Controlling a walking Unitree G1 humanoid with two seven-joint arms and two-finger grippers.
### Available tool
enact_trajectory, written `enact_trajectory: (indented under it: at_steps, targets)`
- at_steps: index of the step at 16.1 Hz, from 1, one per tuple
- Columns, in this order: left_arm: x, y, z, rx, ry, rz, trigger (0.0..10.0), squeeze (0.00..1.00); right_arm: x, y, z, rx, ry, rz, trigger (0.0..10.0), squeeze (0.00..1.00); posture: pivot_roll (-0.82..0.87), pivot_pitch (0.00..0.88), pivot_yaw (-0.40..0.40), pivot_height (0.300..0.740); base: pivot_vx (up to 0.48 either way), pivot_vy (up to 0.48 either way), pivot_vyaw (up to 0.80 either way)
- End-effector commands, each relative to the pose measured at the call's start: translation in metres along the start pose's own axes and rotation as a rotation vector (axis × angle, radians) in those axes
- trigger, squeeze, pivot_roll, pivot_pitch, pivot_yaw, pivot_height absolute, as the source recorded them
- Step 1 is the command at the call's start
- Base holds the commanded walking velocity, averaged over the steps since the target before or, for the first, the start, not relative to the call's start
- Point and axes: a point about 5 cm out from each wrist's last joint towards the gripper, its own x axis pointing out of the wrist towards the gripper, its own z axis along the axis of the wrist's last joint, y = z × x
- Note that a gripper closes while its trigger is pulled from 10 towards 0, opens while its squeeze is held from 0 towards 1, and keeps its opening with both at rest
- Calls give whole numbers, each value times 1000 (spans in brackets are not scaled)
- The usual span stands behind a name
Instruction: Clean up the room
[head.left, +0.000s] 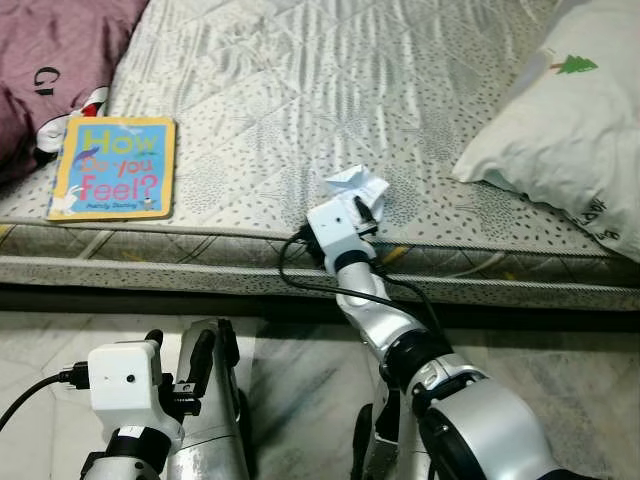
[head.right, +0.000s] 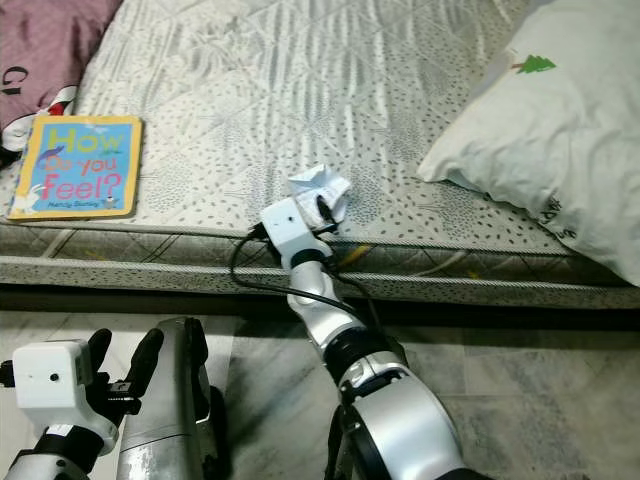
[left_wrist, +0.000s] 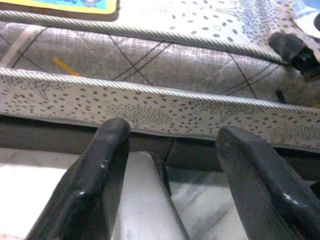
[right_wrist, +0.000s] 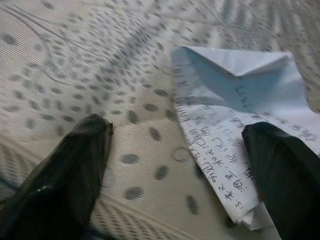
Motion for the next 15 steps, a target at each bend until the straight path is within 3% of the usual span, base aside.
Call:
enact_trajectory:
  at_steps: [1,7,10,11,15]
  targets:
    - [-3,2,-2,11,19,15,10000,0,-5,-9,-25,-25,113,-41,10000,0,251,358,-60,523,0,0,0]
    - [0,4,-1,21,11,19,10000,0,2,-54,-36,-46,164,-190,10000,0,255,350,-56,523,0,0,0]
    - [2,4,-1,24,10,18,10000,0,2,-62,-39,-44,169,-209,10000,0,256,345,-54,523,0,0,0]
    - [3,5,0,26,7,18,10000,0,1,-67,-41,-43,171,-217,0,0,258,345,-53,523,0,0,0]
    - [4,5,0,29,4,19,10000,0,0,-73,-44,-14,181,-245,0,0,258,342,-53,523,0,0,0]
